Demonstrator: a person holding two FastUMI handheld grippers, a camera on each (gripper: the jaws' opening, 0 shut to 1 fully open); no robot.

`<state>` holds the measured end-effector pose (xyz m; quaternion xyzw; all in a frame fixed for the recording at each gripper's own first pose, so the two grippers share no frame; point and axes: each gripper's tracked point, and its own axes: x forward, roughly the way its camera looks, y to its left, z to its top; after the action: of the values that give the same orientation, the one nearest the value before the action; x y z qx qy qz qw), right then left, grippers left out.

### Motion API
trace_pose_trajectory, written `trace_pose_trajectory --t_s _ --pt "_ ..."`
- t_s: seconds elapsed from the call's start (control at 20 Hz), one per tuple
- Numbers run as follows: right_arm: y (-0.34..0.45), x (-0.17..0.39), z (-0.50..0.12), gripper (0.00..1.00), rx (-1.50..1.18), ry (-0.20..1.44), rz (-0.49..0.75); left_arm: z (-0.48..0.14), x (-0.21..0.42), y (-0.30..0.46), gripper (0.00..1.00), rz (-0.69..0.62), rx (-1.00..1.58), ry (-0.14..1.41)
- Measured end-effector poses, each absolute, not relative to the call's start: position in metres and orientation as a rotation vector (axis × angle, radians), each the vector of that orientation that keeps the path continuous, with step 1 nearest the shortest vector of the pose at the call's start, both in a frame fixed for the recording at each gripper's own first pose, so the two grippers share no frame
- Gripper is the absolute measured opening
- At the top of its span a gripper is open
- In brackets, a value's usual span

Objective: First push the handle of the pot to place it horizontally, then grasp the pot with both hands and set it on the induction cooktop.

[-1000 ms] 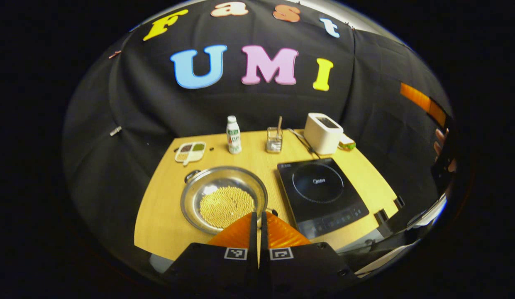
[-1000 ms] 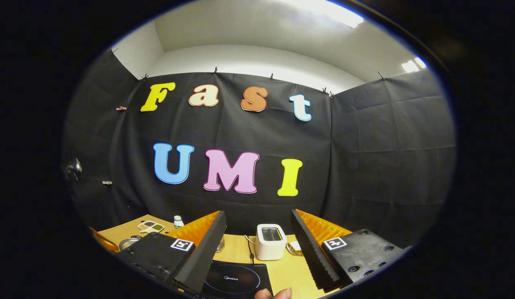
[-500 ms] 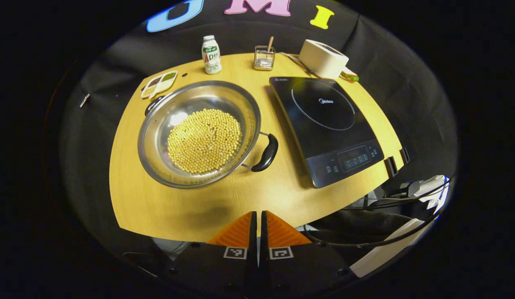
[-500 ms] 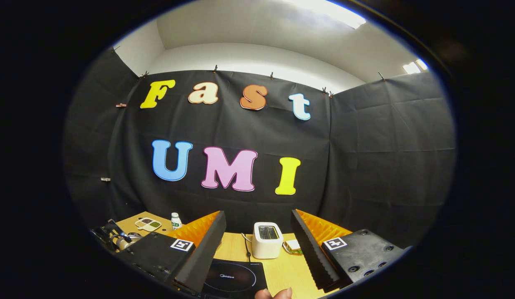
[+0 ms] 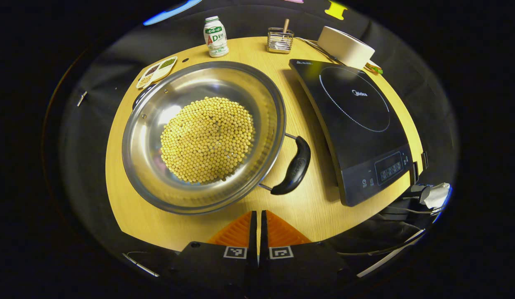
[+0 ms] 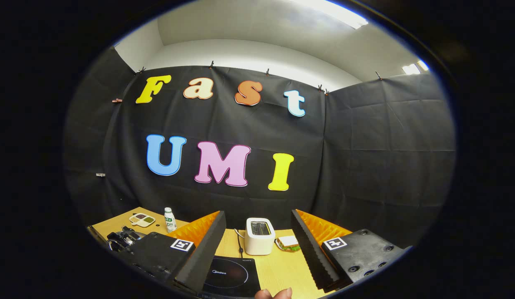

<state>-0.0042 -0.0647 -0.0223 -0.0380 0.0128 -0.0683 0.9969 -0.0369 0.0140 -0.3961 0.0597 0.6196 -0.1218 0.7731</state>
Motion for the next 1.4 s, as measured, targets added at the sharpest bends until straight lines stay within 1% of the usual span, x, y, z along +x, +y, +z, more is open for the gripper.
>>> trace_pose_trajectory --t_s 0.05,0.1,0.15,0.65,1.05,1.4 --pt "-0.066 -0.005 -0.023 0.98 -0.076 0.029 -0.139 -0.397 -0.035 0.012 0.06 -0.261 0.118 1.342" --pt "-0.067 -0.005 -0.024 0.98 -0.074 0.032 -0.14 -0.397 -0.032 0.01 0.04 -0.258 0.114 1.341" --pt "-0.069 -0.005 -0.025 0.97 -0.073 0.035 -0.143 -0.398 -0.03 0.009 0.05 -0.256 0.118 1.339" --pt "-0.085 -0.007 -0.035 0.97 -0.074 0.061 -0.158 -0.401 -0.009 -0.006 0.05 -0.209 0.15 1.311" --pt "-0.105 -0.009 -0.041 0.98 -0.075 0.074 -0.193 -0.401 0.024 -0.023 0.05 -0.158 0.087 1.272" --pt "-0.114 -0.003 -0.047 0.98 -0.079 0.091 -0.213 -0.401 0.056 -0.04 0.05 -0.162 0.108 1.25"
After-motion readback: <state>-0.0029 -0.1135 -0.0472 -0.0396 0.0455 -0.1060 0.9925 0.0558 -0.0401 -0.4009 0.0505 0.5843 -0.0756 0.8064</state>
